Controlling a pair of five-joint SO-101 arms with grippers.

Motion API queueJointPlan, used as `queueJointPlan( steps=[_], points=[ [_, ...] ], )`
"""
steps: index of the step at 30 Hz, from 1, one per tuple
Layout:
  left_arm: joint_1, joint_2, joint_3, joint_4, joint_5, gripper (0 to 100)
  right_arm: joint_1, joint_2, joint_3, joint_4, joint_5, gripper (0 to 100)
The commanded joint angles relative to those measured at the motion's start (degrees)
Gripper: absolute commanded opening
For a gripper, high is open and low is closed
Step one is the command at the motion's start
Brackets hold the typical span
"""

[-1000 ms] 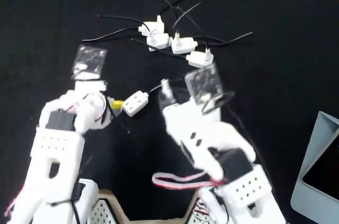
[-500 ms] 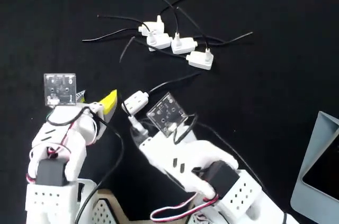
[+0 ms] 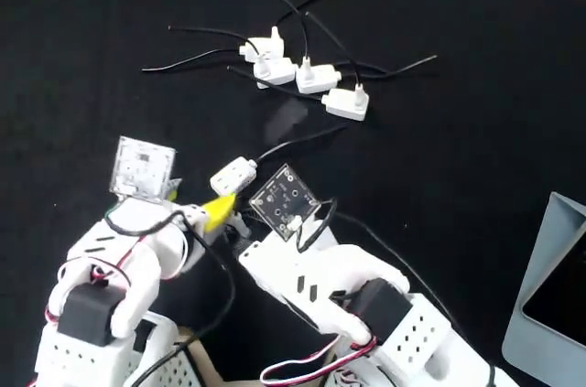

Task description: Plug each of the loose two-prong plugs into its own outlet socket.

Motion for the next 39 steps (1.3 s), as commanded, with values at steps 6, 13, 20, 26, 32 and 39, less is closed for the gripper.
queueJointPlan(
  steps=[6,13,20,26,32,39],
  points=[
    [3.8,-0.3,-3.4,1.0,-3.0,28,-0.2,-0.9,-0.3,-0.8,-0.1,1.3],
    [-10.9,-0.3,-4.4,2.9,-1.5,28,4.2,-0.8,-0.8,-2.2,0.2,1.4],
    [-30.7,-0.3,-2.9,2.2,0.2,28,4.3,10.0,-6.4,-5.5,0.3,1.4],
    [-35.3,-0.3,6.4,-4.3,0.4,28,4.4,30.8,-19.7,-5.5,0.1,1.4],
    [-35.4,-0.3,13.3,-8.5,0.2,28,5.1,48.8,-31.0,-5.6,0.0,1.4],
    [-38.6,-0.3,14.4,-8.5,0.2,28,9.0,63.5,-39.0,-9.7,0.0,1.4]
  ],
)
